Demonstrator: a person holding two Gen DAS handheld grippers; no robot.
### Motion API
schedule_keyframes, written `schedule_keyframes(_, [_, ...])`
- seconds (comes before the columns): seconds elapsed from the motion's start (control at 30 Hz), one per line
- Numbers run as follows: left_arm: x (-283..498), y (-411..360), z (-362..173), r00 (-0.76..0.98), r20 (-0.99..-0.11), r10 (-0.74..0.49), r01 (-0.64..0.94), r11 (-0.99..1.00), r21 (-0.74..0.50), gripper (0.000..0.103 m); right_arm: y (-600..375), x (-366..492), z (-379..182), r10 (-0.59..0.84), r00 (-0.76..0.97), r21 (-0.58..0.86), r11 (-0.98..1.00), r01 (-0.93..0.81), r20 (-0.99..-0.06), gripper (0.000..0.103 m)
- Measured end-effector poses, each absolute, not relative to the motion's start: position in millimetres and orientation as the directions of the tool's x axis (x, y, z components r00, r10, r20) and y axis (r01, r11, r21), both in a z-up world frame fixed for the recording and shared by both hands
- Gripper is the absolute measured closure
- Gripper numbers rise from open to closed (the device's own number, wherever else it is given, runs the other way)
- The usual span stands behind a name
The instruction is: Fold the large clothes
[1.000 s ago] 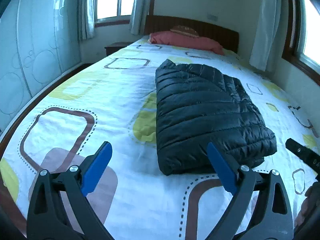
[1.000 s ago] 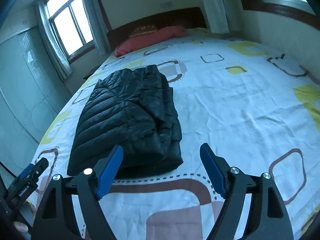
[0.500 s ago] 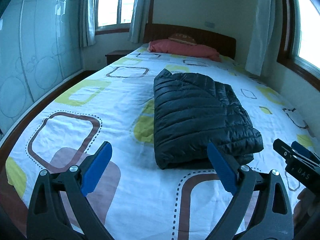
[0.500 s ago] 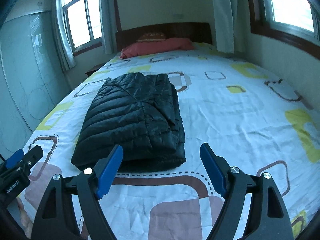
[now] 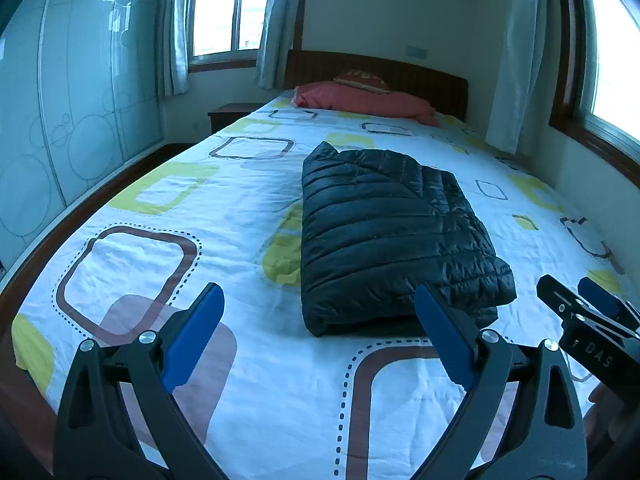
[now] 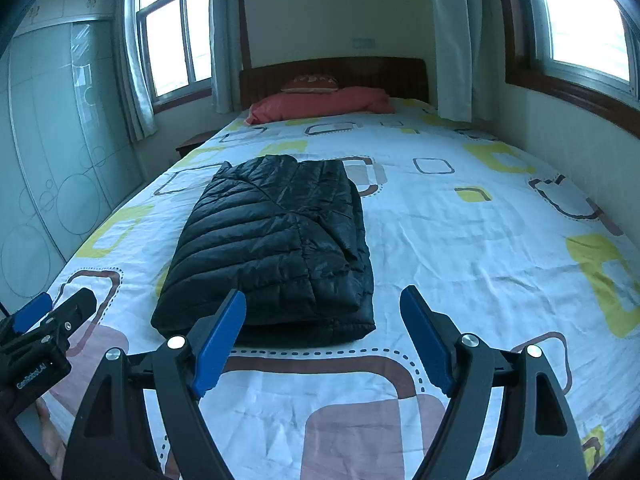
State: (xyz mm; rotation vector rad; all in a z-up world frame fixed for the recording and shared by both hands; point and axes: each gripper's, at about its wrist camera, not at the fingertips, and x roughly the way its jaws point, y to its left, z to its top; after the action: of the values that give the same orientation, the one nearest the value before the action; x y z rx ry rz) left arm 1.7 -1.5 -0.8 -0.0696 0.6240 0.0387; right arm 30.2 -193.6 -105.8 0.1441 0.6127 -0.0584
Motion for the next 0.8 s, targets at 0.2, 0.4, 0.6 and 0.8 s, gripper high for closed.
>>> schedule_keyframes(0.2, [0.2,-6.3,-1.9,0.808,-0.589,0.01,-0.049,0.997,-0.051,0.007,-193.0,29.9,-106.0,-0.008,0.816,0.12,0.988,0.095,-0.578,0.025])
schedule_keyframes(0.4, [-1.2,-8.6,-2.5,0.809,-0.587,0.015,-0.053,0.997,-0.048,0.007,-193.5,29.9,-106.8,-0.004,0.818,0.122,0.988,0.091,-0.575,0.025])
schedule_keyframes(0.6, [-1.1,-7.9,-3.9,0.803,-0.595,0.017,-0.058,0.997,-0.05,0.007,-192.6,30.1,-106.2,-0.003,0.818,0.123,0.988,0.09,-0.576,0.025])
schedule_keyframes(0.8, [-1.0,-8.0,-4.3,0.803,-0.596,0.017,-0.058,0.997,-0.05,0.007,-192.4,30.9,-106.0,0.002,0.819,0.123,0.989,0.083,-0.574,0.025])
